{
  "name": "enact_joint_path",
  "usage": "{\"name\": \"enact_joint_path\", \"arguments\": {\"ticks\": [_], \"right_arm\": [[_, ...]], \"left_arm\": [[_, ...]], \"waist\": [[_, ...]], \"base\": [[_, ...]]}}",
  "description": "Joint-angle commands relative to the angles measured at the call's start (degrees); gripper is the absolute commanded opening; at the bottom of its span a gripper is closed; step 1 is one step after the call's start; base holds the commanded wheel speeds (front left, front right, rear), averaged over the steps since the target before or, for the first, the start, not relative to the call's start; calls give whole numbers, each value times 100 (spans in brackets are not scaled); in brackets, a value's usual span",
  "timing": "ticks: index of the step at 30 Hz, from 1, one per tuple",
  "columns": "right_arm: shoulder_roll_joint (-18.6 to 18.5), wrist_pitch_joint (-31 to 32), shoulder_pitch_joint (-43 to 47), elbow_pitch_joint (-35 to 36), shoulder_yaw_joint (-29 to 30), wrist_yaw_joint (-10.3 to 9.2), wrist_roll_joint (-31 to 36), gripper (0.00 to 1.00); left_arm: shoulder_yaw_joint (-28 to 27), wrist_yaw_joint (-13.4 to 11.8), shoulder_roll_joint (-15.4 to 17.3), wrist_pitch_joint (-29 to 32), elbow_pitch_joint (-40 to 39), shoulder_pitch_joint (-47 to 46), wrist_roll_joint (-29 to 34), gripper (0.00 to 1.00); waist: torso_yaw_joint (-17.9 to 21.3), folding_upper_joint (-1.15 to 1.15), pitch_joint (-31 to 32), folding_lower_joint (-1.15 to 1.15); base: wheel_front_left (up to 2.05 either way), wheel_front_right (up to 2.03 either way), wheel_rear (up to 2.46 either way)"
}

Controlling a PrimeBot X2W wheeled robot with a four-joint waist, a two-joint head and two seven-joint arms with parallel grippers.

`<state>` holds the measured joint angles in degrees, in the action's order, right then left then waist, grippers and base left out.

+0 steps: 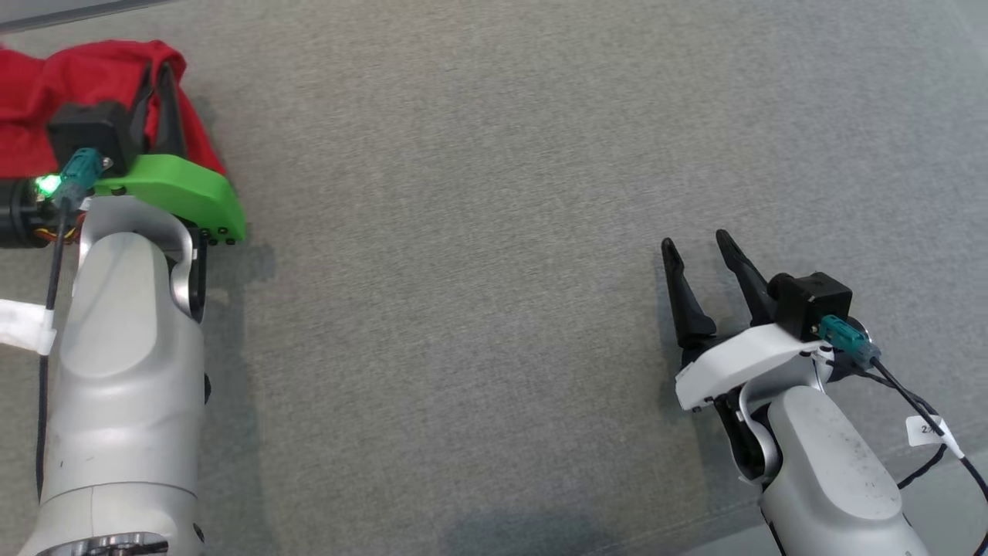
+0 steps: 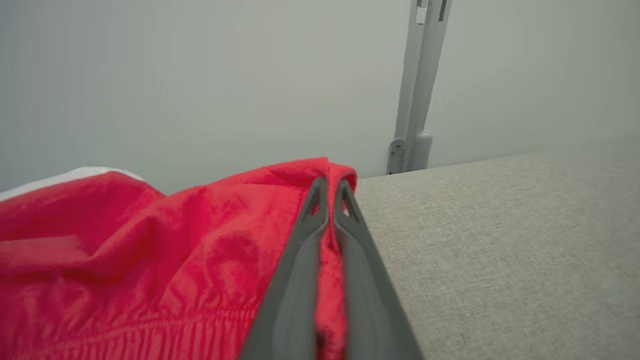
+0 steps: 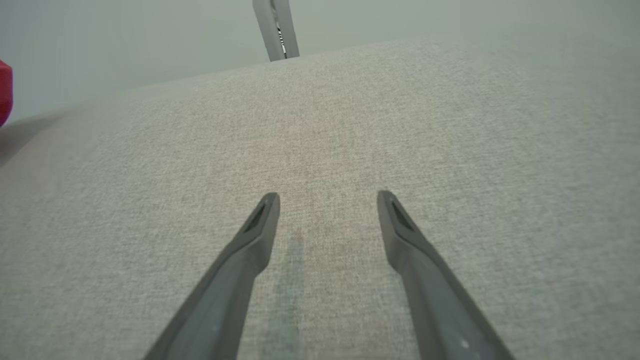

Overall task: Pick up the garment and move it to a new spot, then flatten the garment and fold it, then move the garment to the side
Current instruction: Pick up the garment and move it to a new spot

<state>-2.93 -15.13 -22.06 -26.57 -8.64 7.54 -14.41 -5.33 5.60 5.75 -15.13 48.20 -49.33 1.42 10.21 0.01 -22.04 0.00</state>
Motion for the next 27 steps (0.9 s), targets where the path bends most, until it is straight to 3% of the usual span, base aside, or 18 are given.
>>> {"name": "enact_joint_path", "arguments": {"ticks": [1, 11, 15, 21, 26, 27], "right_arm": [[0, -3, -54, 40, -57, -10, -85, 100], [4, -3, -88, 142, -256, -10, -422, 100], [1, -3, -106, 148, -331, -9, -533, 100], [3, -3, -63, 142, -304, -9, -612, 100], [2, -3, -71, 149, -243, -9, -541, 100], [1, -3, -73, 148, -230, -9, -525, 100]], "left_arm": [[58, 39, -23, -4, 34, -117, 44, 0], [891, 112, -265, -5, 221, -175, -143, 0], [1555, 148, -279, -4, 255, -22, -508, 0], [2377, 20, -268, -4, 131, 194, -1030, 0], [2636, -205, -270, -4, 22, 287, -1250, 0], [2673, -236, -270, -4, 0, 310, -1274, 10]], "waist": [[553, -1, -63, 0], [1282, -1, -194, 0], [1475, -1, -229, 0], [1525, -1, -227, 0], [1372, -1, -186, 0], [1320, -1, -172, 0]], "base": [[0, 0, 0], [0, 0, 0], [0, 0, 0], [0, 0, 0], [0, 0, 0], [0, 0, 0]]}}
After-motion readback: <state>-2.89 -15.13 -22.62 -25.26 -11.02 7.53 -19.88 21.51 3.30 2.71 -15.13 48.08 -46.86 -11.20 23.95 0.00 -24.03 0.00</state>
